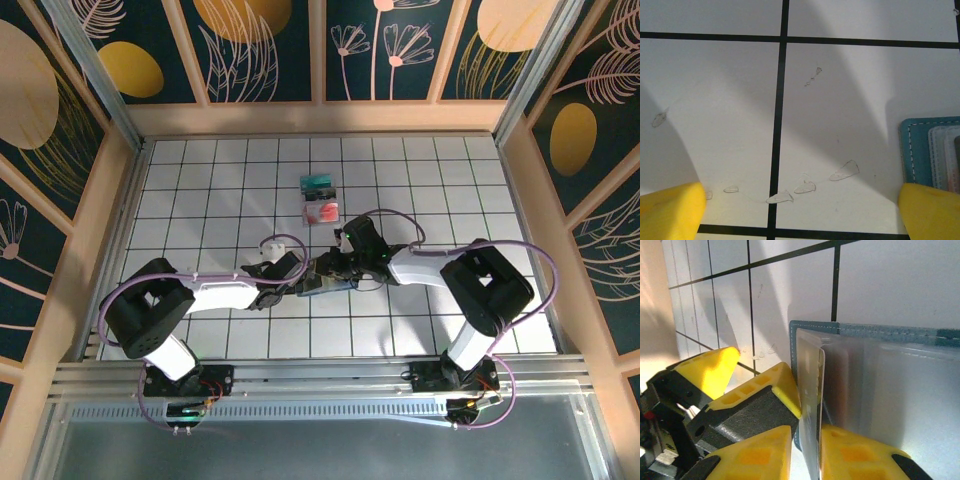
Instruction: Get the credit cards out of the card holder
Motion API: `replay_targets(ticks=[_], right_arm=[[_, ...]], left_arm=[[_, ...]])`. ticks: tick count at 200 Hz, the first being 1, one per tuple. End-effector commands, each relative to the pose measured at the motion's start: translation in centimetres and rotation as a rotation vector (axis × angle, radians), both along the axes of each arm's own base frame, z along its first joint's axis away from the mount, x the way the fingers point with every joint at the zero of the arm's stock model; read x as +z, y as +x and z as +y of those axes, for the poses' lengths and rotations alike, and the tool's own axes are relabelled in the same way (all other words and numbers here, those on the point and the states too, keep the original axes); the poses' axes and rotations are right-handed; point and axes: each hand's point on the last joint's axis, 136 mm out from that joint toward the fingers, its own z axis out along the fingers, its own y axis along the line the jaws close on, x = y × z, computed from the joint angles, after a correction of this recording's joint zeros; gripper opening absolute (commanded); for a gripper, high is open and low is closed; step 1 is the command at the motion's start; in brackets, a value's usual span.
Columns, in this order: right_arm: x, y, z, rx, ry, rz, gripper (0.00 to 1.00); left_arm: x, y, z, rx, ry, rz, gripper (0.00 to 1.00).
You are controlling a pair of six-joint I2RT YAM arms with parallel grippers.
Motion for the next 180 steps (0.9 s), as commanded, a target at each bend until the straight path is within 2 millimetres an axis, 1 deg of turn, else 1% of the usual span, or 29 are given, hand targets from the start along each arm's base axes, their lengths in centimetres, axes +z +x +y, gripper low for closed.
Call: replay_targets(ticks=[1, 51, 80, 137, 180], right_arm=[[1.8, 0.2, 1.2, 0.032, 0.105, -0.028, 0.25], [1.0, 0.3, 1.6, 0.033, 0.118, -0.008, 0.27], [0.8, 0.4, 1.1, 0.025, 0.112, -0.001, 0.23], [2.1, 0.9, -0.4, 0.002, 0.144, -0.020, 0.18], [2.1, 1.2, -1.0, -0.015, 0.143, -0.022, 0.13]], left_arm=[[-2.4, -2.2, 2.1, -0.005, 0.094, 0.119, 0.99], [-2.4, -2.2, 1.9, -0.005, 0.085, 0.122, 0.99], [-2.3, -2.1, 1.8, 0.000, 0.082, 0.121, 0.99], [-2.5, -2.3, 2.3, 0.013, 0.098, 0.129, 0.99], [-2.6, -2.3, 2.3, 0.014, 0.100, 0.132, 0.99]])
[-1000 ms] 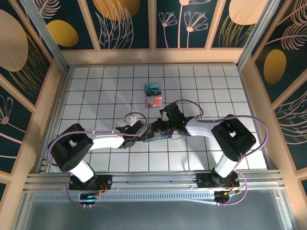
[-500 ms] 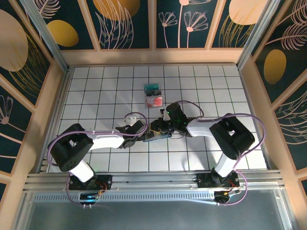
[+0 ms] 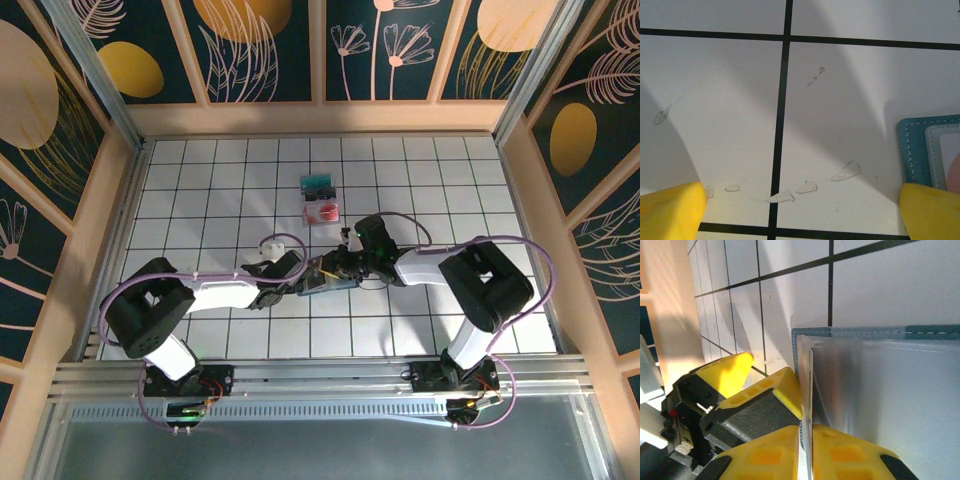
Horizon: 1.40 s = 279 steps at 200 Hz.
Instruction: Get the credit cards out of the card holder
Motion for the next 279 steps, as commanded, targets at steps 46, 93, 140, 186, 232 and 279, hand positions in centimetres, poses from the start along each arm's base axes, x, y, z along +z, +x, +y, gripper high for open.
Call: replay_targets(ticks=[46, 93, 140, 186, 232, 279], right_arm=[[1.4, 0.4, -0.8, -0.019, 0.005, -0.052, 0.02], [0.9, 1.2, -2.6, -0.071, -0.129, -0.086, 0.00], [1.3, 2.3, -4.6, -0.135, -0.238, -0.135, 0.00], [3.5, 3.4, -5.8, -0.189, -0.244, -0.190, 0.00], [6.2, 4.0, -6.5, -0.218, -0.233, -0.269, 0.00], [8.5, 3.8, -7.2, -0.243, -0.174, -0.316, 0.00]], left_arm=[[-2.8, -2.3, 2.4, 0.004, 0.109, 0.126, 0.99], [-2.6, -2.1, 2.2, 0.000, 0.107, 0.117, 0.99], [-0.6, -1.2, 1.6, 0.003, 0.067, 0.062, 0.99], [3.2, 0.7, -0.1, -0.006, 0.004, -0.032, 0.99], [8.7, 2.5, -1.4, -0.009, -0.083, -0.165, 0.99], [12.6, 2.8, -2.0, -0.017, -0.245, -0.271, 0.99]])
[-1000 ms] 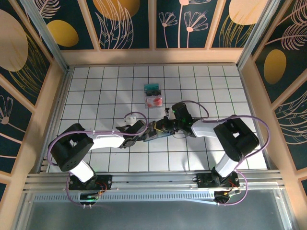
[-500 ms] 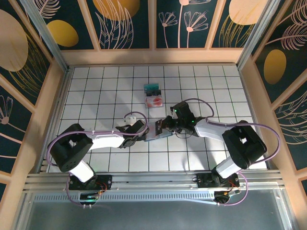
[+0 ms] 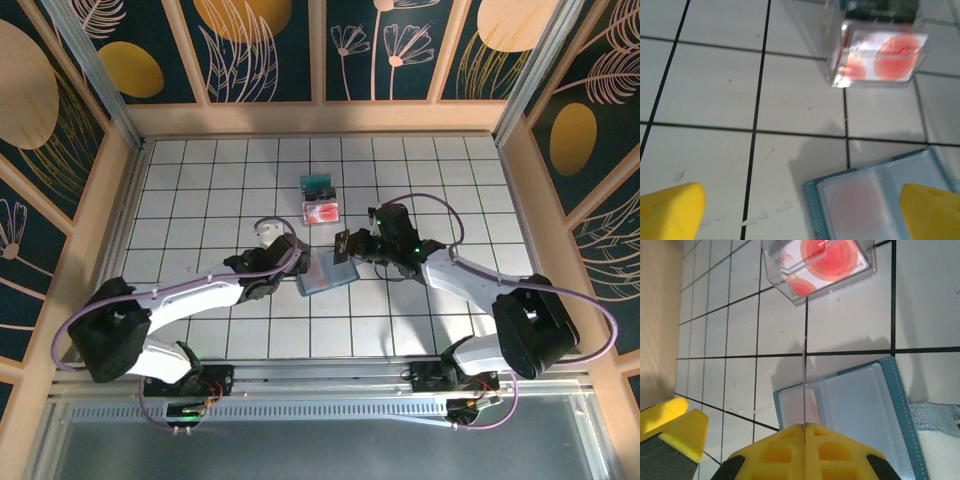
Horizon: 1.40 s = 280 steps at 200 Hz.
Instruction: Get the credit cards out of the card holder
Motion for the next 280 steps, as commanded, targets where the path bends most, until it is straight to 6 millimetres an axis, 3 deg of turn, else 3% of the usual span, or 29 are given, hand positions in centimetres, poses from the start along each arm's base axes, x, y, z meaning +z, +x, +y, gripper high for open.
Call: replay_targets(ticks=[1, 35, 91, 121, 191, 280], right_arm=[[1.7, 0.3, -0.6, -0.011, 0.016, -0.057, 0.00], [3.5, 0.1, -0.4, -0.007, 0.076, -0.105, 0.00], [7.4, 0.4, 1.1, 0.046, 0.227, -0.200, 0.00], [9.2, 0.3, 1.9, 0.083, 0.300, -0.230, 0.00], [11.0, -0.2, 2.7, 0.129, 0.376, -0.253, 0.00], [12.5, -1.1, 2.9, 0.153, 0.447, -0.273, 0.00]], left_arm=[[1.9, 0.4, -0.1, -0.008, -0.073, -0.062, 0.99], [4.3, 0.2, -2.1, -0.103, -0.273, -0.112, 0.99], [10.3, -0.1, -4.9, -0.299, -0.587, -0.228, 0.98], [12.2, -0.1, -5.7, -0.392, -0.719, -0.257, 0.99], [12.4, 0.1, -7.9, -0.512, -0.793, -0.238, 0.91], [12.7, 0.6, -9.1, -0.601, -0.863, -0.217, 0.77]])
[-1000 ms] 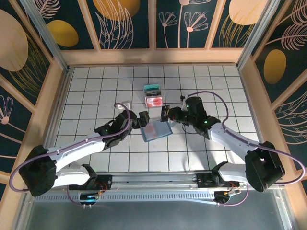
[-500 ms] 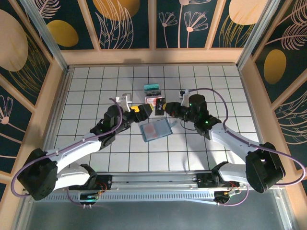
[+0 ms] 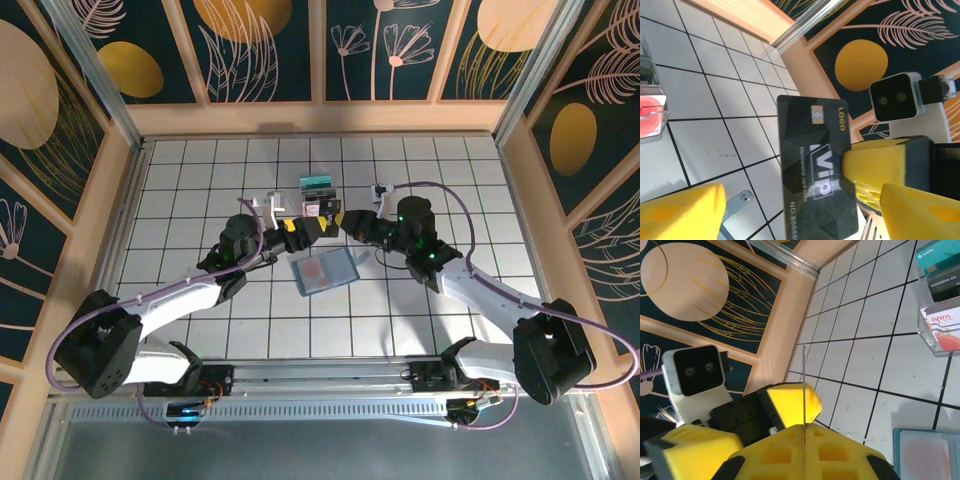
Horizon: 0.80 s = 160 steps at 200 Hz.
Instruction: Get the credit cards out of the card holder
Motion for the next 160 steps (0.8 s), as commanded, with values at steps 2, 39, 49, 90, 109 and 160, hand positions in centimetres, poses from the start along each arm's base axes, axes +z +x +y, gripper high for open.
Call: replay_targets(ticks=[2, 39, 49, 90, 109, 160], right_arm=[[1.8, -0.5, 0.1, 0.023, 0.063, -0.045, 0.00], [2.1, -0.8, 0.4, 0.052, 0.083, -0.047, 0.00], [1.9, -0.8, 0.5, 0.057, 0.082, -0.044, 0.00], [1.6, -0.7, 0.7, 0.064, 0.081, -0.035, 0.00], [1.4, -0.7, 0.7, 0.062, 0.079, -0.033, 0.00], [0.8, 1.1, -1.3, -0.050, -0.027, -0.025, 0.39]], left_arm=[[2.8, -0.1, -0.9, -0.057, -0.086, -0.063, 0.77], [3.9, -0.3, -1.3, -0.088, -0.124, -0.079, 0.64], [4.1, -0.3, -1.4, -0.090, -0.126, -0.084, 0.58], [4.1, 0.0, -1.2, -0.075, -0.095, -0.095, 0.31], [3.9, 0.2, -1.1, -0.062, -0.048, -0.113, 0.16], [3.8, 1.7, 0.6, -0.022, 0.275, -0.293, 0.00]])
